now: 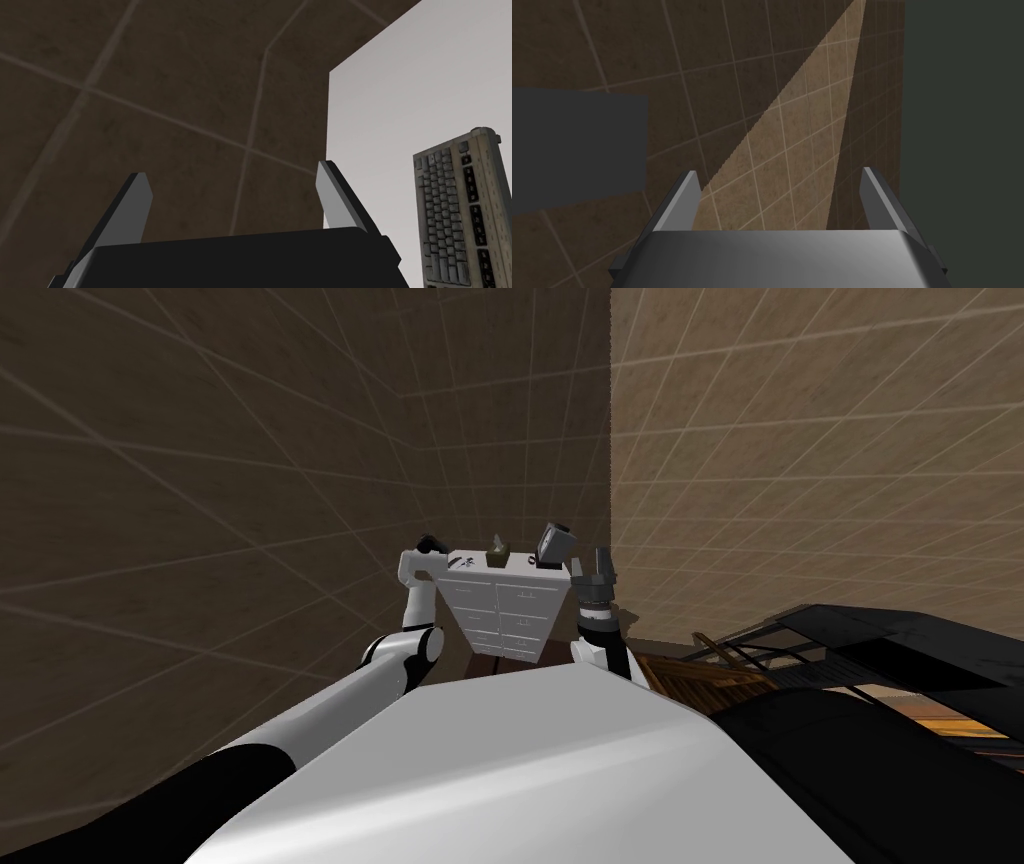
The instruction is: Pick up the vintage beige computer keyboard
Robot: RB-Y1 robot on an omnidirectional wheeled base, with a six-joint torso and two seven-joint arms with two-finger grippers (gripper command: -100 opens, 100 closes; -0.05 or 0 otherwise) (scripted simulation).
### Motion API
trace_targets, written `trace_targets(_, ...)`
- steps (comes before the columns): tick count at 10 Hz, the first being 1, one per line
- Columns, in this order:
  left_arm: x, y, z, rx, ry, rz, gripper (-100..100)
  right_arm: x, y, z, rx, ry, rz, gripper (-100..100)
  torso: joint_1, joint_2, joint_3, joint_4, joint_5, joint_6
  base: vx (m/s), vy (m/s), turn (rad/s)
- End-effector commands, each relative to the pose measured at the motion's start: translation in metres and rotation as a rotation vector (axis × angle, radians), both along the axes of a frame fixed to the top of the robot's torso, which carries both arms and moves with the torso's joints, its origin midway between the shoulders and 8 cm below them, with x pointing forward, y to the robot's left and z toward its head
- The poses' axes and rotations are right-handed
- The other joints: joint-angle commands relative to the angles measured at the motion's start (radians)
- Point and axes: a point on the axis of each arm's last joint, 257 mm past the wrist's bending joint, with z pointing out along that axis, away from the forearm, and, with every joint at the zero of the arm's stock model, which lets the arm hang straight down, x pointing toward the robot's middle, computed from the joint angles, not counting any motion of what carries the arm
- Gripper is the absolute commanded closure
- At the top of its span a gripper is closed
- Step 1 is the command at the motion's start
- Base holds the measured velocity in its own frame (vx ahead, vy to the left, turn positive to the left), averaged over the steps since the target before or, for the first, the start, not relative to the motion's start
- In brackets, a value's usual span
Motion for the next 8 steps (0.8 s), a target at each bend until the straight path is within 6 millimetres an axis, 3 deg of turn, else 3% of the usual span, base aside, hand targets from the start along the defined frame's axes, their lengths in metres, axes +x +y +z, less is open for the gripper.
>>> trace_targets(1, 0.006, -0.003, 0.001, -0.043, 0.031, 0.01, -100, 0.0, 0.0, 0.0, 0.0, 0.0, 0.0, 0, 0.0, 0.0, 0.0, 0.0, 0.0, 0.0, 0.012, 0.027, -0.018)
trace_targets(8, 0.02, -0.02, 0.0, -0.255, 0.154, 0.055, -100, 0.0, 0.0, 0.0, 0.0, 0.0, 0.0, 0, 0.0, 0.0, 0.0, 0.0, 0.0, 0.0, 0.017, 0.03, -0.016)
